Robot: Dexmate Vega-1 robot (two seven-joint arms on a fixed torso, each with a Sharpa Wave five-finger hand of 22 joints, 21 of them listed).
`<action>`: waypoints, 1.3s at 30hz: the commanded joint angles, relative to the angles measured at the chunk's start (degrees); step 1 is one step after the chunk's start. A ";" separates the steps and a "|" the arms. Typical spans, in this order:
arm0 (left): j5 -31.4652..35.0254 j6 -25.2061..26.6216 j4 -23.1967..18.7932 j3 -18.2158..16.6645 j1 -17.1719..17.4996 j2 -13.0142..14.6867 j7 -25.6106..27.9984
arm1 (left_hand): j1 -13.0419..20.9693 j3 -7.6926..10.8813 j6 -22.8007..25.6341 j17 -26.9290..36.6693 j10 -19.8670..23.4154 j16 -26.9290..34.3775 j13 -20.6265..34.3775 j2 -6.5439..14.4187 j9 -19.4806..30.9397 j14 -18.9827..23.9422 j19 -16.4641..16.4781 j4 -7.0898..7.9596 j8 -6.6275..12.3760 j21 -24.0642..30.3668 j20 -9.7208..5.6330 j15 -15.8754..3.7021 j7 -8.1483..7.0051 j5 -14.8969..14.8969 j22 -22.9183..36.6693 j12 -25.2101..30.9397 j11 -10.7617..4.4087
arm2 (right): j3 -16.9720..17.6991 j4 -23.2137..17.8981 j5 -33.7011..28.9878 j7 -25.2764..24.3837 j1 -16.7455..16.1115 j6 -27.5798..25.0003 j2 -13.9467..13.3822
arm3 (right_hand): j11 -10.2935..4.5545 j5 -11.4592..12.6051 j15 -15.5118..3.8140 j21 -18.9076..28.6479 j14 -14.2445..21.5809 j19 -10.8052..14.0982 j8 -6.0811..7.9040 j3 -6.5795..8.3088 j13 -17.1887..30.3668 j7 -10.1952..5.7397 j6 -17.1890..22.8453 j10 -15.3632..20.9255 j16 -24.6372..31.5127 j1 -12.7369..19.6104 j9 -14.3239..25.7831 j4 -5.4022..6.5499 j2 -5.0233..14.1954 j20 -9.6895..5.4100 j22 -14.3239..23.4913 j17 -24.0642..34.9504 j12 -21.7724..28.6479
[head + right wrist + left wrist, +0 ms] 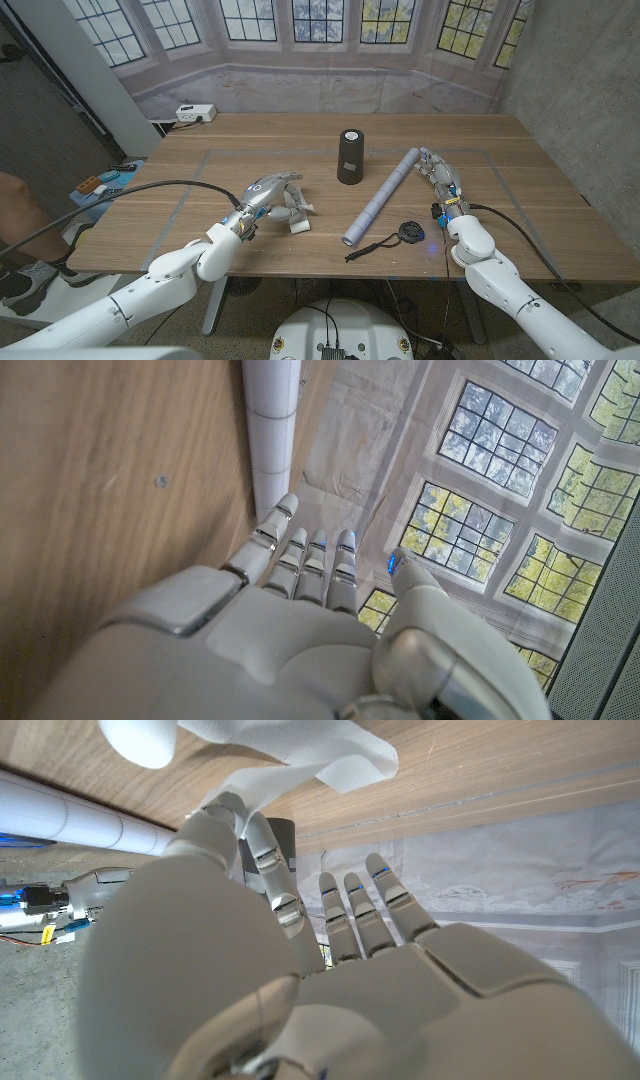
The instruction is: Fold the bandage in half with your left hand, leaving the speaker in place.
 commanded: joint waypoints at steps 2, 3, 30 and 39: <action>-1.88 0.42 -0.48 -0.84 0.71 1.30 -2.55 | 6.81 0.39 -1.92 0.18 -0.66 -0.13 0.09 7.62 0.25 -0.36 -0.51 0.28 -0.44 0.06 0.11 0.56 0.16 0.36 0.12 -0.27 0.51 | -0.02 -0.41 -0.09 -0.55 -0.54 -0.37 0.25 | 0.21 0.06 -1.09 -0.02 0.63 0.39 -0.29 0.46 0.20 0.04 0.58 0.25 0.46 -0.24 0.15 0.20 0.21 -1.82 0.23 0.19 -0.10; -2.09 0.46 -0.49 -0.89 0.66 1.41 -2.93 | 6.62 0.36 -3.05 0.20 -0.74 -0.09 0.09 7.73 0.22 -0.38 -0.60 0.40 -0.87 0.04 0.13 0.57 0.03 0.35 0.11 -0.28 0.63 | -0.04 -0.40 -0.11 -0.62 -0.56 -0.37 0.31 | 0.23 0.06 -1.06 -0.01 0.65 0.41 -0.30 0.47 0.21 0.03 0.58 0.28 0.47 -0.24 0.15 0.20 0.22 -1.77 0.23 0.20 -0.09; -5.48 -0.37 -1.70 -1.13 -0.53 3.59 -10.33 | 2.62 -1.45 -21.58 -0.42 -7.36 -0.89 0.10 8.55 -0.79 -5.84 -4.85 1.22 -9.80 -1.50 0.49 2.78 0.68 -0.65 -0.02 -0.86 3.16 | 0.23 -1.26 -0.31 -1.42 -1.61 -0.62 0.17 | 0.11 0.08 -1.12 0.01 0.82 0.49 -0.30 0.58 0.21 -0.08 0.64 0.37 0.53 -0.19 0.16 0.24 0.29 -1.78 0.24 0.21 -0.08; -5.65 2.02 -4.81 -1.72 0.58 4.17 -12.10 | 1.27 -1.95 -25.43 -0.47 -9.24 -0.99 0.09 8.47 -1.05 -7.40 -5.84 1.43 -11.06 -1.89 0.47 3.24 1.07 -1.04 -0.04 -0.90 3.43 | 0.36 0.04 0.64 0.66 -0.90 0.08 -0.21 | -0.02 0.08 -1.16 0.01 0.77 0.49 -0.30 0.64 0.21 -0.08 0.64 0.38 0.52 -0.16 0.16 0.26 0.33 -1.86 0.24 0.21 -0.09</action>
